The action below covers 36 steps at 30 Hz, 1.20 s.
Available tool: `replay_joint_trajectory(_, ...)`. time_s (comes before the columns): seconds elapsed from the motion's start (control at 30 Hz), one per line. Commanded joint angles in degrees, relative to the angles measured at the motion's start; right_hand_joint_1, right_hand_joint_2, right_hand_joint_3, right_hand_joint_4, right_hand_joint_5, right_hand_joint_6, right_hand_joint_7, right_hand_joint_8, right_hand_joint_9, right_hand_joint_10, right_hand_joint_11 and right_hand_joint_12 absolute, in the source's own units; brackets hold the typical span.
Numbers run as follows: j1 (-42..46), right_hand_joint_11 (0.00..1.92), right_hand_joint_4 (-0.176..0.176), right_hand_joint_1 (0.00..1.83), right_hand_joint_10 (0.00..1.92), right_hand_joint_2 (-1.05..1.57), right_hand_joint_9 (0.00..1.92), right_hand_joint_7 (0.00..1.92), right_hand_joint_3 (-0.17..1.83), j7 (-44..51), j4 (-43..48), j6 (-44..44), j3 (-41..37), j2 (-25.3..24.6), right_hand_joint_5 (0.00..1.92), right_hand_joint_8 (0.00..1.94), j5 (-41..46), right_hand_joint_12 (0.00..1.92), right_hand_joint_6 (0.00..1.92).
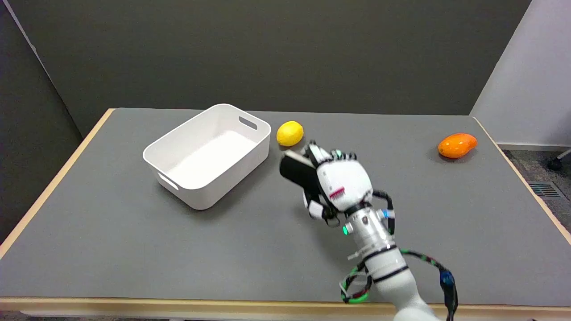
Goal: Place the chalkboard eraser into the white box.
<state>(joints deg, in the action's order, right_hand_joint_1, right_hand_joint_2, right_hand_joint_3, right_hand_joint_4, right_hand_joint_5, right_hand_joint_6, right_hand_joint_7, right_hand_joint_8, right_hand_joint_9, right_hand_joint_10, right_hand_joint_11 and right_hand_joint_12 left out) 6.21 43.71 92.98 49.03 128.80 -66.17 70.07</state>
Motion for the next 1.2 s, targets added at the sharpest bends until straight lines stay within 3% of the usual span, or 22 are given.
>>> replay_joint_trajectory(0.03, -17.51, 0.58, -0.176, 1.29, 1.58, 0.9, 0.76, 0.65, 1.0, -6.28, 7.79, -14.71, -4.77, 2.54, 0.29, 1.94, -5.57, 1.75, 1.01)
replay_joint_trajectory(0.4, -42.26, 0.6, -0.176, 1.29, 1.6, 0.89, 0.76, 0.66, 1.02, -7.69, -15.39, -23.11, 5.01, -1.3, 0.31, 1.94, 16.47, 1.76, 1.02)
replay_joint_trajectory(0.67, -52.36, 0.6, -0.176, 1.29, 1.59, 0.88, 0.76, 0.66, 1.02, -11.87, -42.79, -31.92, 7.78, -12.48, 0.32, 1.94, 18.38, 1.77, 1.03)
replay_joint_trajectory(0.77, -54.06, 0.6, -0.176, 1.29, 1.59, 0.89, 0.76, 0.66, 1.02, -12.04, -48.91, -32.61, 9.48, -14.83, 0.32, 1.94, 18.38, 1.77, 1.03)
replay_joint_trajectory(1.03, -51.17, 0.54, -0.176, 1.28, 1.59, 0.91, 0.76, 0.64, 0.98, -12.12, -48.14, -34.41, 8.19, -14.62, 0.32, 1.94, 19.03, 1.75, 1.03)
replay_joint_trajectory(1.1, -50.25, 0.38, -0.176, 1.27, 1.41, 1.01, 0.71, 0.59, 0.74, -12.12, -46.6, -34.7, 7.75, -14.1, 0.22, 1.84, 19.02, 1.61, 0.75)
replay_joint_trajectory(1.2, -48.65, 0.1, -0.128, 0.62, 1.08, 0.76, 0.39, 0.41, 0.85, -11.64, -43.72, -35.29, 6.7, -13.21, 0.08, 0.73, 18.55, 1.31, 0.31)
